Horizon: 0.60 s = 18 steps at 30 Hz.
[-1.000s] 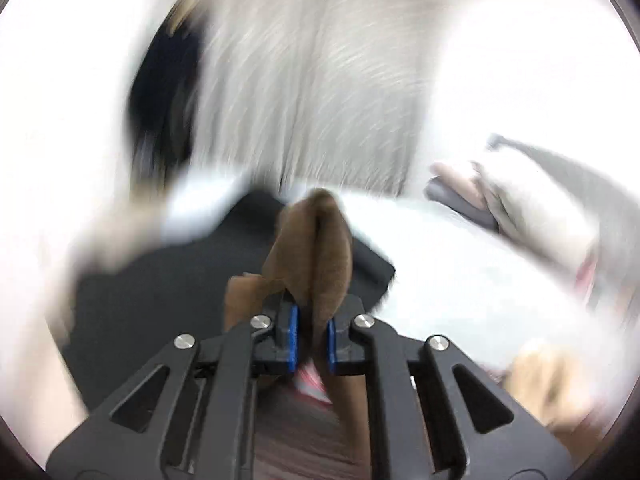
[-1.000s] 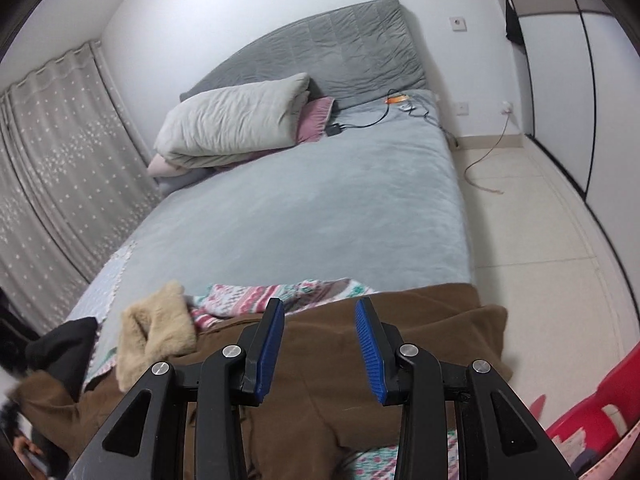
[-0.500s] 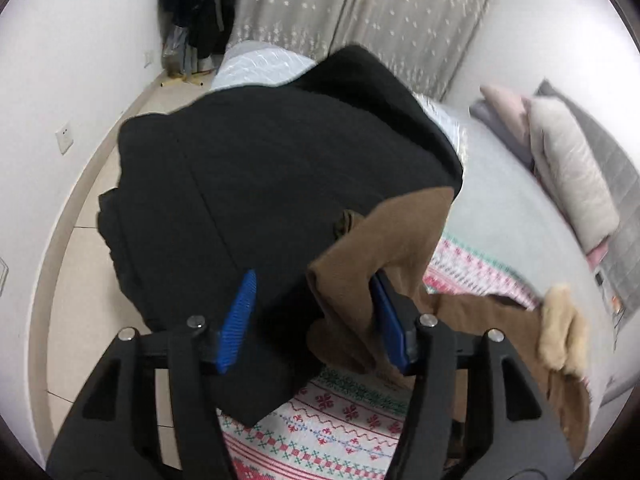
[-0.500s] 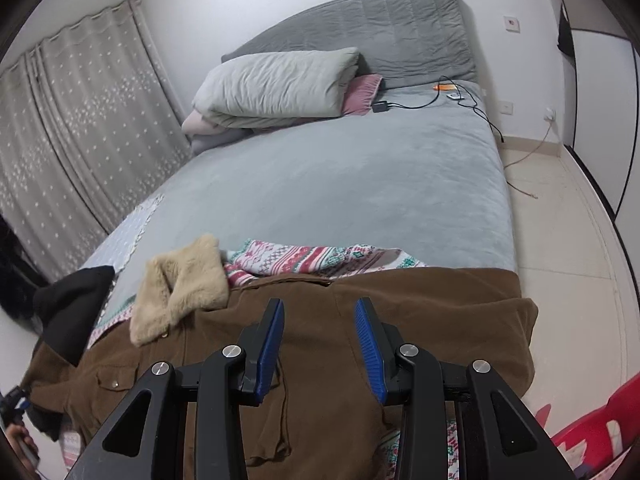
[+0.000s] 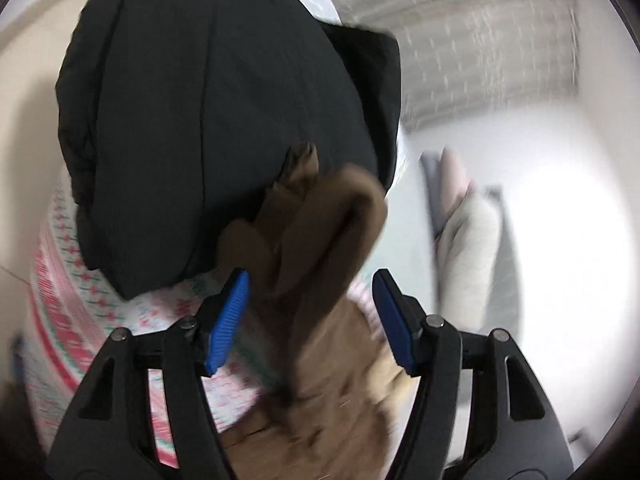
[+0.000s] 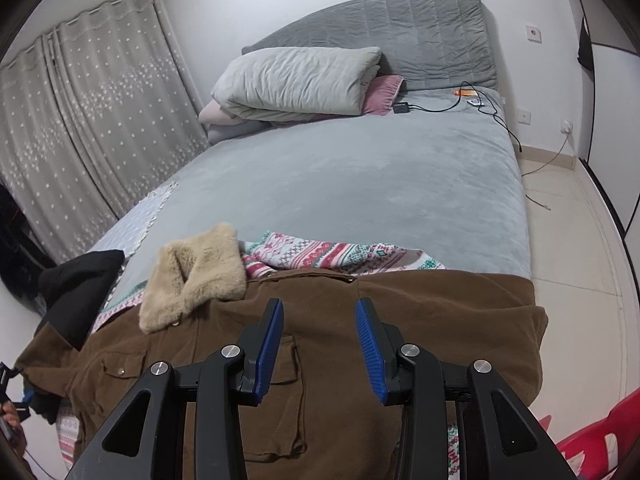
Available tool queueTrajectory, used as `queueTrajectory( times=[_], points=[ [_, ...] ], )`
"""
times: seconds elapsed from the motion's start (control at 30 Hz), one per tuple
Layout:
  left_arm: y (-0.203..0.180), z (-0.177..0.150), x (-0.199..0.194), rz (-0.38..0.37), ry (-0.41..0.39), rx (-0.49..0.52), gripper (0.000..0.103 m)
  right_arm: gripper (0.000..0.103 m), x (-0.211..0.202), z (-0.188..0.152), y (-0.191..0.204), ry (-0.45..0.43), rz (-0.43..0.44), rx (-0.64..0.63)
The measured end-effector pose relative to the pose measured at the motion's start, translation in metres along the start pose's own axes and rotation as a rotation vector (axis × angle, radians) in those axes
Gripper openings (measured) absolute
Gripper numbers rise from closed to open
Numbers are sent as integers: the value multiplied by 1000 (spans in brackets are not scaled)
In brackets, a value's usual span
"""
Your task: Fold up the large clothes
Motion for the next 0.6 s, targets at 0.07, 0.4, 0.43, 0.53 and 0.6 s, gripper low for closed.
queueTrajectory(
  times=[0.07,0.4,0.43,0.53,0.6],
  points=[
    [-1,4,6,-47,-27,-63,77,39,0,0,1,0,8,2],
    [-70,13,-31,-140,-268,132,11,39,-1,1,-3,-7,32,29],
    [-81,13,-41,-110,-299,210,11,40,0,1,-5,-8,33,34],
    [-135,6,-56,113,-423,654,11,40,-1,1,-11,-8,38,57],
    [-160,-4,-61,309,-555,1029,11,40,-3,1,-11,-9,55,68]
  ],
)
Point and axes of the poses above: each gripper's, at about its wrist camera, not at the fingertips, and x roughly the way its jaws point, y to its left, z to its top, the point moved 9 cm from there along x, roughly the way its jaws point, and after that the axes turned 5 degrees about z, right-handed, at the moved point
